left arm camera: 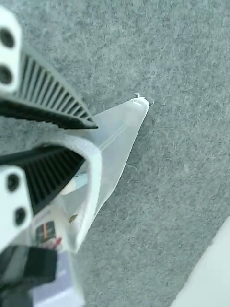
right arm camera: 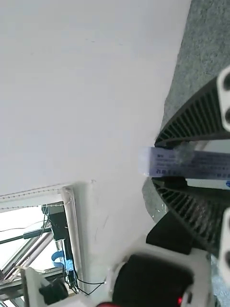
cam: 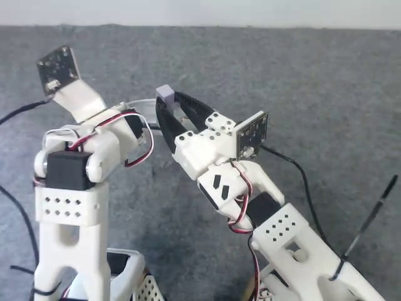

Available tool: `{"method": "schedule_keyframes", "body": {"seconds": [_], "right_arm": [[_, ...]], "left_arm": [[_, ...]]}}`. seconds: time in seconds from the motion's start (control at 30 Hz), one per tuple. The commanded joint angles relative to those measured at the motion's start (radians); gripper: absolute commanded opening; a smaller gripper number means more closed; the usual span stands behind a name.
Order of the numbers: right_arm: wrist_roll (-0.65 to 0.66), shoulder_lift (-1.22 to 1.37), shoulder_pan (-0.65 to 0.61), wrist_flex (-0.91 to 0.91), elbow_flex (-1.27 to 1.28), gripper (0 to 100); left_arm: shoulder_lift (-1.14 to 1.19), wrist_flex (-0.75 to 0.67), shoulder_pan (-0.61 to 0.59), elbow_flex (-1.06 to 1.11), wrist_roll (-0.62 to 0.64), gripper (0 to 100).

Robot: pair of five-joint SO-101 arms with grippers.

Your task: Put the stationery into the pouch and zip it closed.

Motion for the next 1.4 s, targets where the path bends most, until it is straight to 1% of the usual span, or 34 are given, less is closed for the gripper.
{"method": "schedule_keyframes", "body": {"seconds": [0.0, 0.13, 0.33, 0.4, 0.5, 0.57, 0.8, 1.07, 1.37], "right_arm": [[-0.003, 0.002, -0.004, -0.084, 0.023, 0.6], [-0.003, 0.002, -0.008, -0.153, 0.077, 0.6], [-0.002, 0.002, -0.024, -0.108, 0.087, 1.4], [-0.002, 0.001, -0.024, -0.101, 0.087, 5.9], [0.0, -0.001, -0.024, -0.101, 0.087, 17.0], [0.0, -0.007, -0.024, -0.085, 0.087, 21.0], [0.0, -0.084, -0.019, -0.03, 0.08, 15.2], [-0.002, -0.271, -0.019, 0.219, 0.048, 14.0], [-0.002, -0.321, -0.018, 0.403, -0.015, 13.9]], "left_arm": [[-0.049, -0.04, -0.002, -0.008, 0.012, 1], [-0.049, -0.04, -0.002, -0.008, 0.012, 1], [-0.048, -0.038, -0.002, -0.008, 0.012, 1], [-0.048, -0.038, -0.002, -0.007, 0.012, 1], [-0.044, -0.037, -0.002, -0.007, 0.012, 1], [-0.044, -0.038, -0.002, -0.007, 0.012, 1], [-0.044, -0.038, -0.002, -0.007, 0.012, 1], [-0.044, -0.038, -0.002, -0.007, 0.012, 1], [-0.044, -0.041, -0.002, 0.002, 0.012, 1]]}}
